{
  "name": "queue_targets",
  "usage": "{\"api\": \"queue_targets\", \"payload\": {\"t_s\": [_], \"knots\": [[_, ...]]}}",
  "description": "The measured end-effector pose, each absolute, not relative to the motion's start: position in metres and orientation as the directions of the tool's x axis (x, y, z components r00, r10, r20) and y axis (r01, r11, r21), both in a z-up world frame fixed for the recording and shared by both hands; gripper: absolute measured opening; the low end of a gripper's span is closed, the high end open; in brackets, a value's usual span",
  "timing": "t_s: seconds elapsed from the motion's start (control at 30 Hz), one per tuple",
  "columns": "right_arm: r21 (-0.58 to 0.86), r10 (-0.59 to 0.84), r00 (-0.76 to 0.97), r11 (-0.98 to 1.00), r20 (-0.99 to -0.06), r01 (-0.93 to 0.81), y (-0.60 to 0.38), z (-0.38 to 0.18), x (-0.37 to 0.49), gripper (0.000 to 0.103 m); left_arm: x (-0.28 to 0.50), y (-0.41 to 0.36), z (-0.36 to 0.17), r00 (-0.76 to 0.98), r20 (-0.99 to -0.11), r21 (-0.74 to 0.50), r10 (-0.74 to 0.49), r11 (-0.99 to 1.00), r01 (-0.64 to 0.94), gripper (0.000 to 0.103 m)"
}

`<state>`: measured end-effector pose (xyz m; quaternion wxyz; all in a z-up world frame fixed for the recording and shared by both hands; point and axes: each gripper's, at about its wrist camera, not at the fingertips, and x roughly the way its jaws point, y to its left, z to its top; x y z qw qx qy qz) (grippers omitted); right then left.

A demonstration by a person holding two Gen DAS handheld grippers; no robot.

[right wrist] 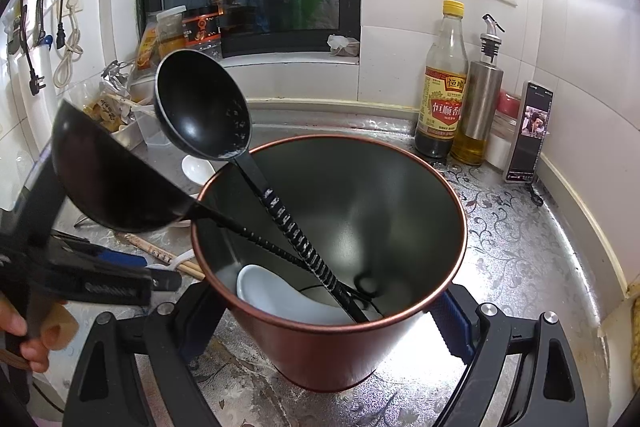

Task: Organize utensils
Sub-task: 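Grasp the white plastic spoon handle with the left gripper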

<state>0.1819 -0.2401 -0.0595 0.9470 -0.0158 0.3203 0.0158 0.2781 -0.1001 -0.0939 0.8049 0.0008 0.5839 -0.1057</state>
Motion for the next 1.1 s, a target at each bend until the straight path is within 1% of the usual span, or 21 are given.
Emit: {"api": "queue_targets", "payload": {"t_s": [0.17,0.3,0.67,0.77,1.0,1.03,1.1], "knots": [[-0.021,0.019,0.794,0.999,-0.608,-0.04,-0.24,-0.059,0.182,0.092,0.274,-0.095,-0.097,0.298,-0.947,-0.078,-0.121,0.985,0.152,0.051],[-0.02,0.018,0.794,0.999,-0.608,-0.038,-0.24,-0.059,0.182,0.092,0.269,-0.073,-0.099,0.3,-0.95,-0.056,-0.085,0.993,0.104,0.051],[-0.018,0.025,0.794,0.999,-0.608,-0.045,-0.238,-0.06,0.181,0.092,0.26,0.009,-0.103,0.313,-0.947,-0.103,-0.064,0.989,-0.11,0.051],[-0.018,0.024,0.793,0.999,-0.608,-0.044,-0.238,-0.06,0.18,0.092,0.253,0.03,-0.101,0.32,-0.942,-0.152,-0.099,0.978,-0.145,0.051],[-0.021,0.025,0.792,0.999,-0.609,-0.048,-0.236,-0.06,0.18,0.092,0.249,0.071,-0.104,0.367,-0.883,-0.392,-0.292,0.889,-0.236,0.051],[-0.021,0.025,0.792,0.999,-0.61,-0.048,-0.236,-0.06,0.18,0.092,0.249,0.076,-0.108,0.359,-0.881,-0.408,-0.306,0.878,-0.252,0.05],[-0.021,0.025,0.792,0.999,-0.609,-0.047,-0.236,-0.06,0.18,0.092,0.251,0.08,-0.108,0.37,-0.876,-0.416,-0.308,0.872,-0.258,0.043]]}}
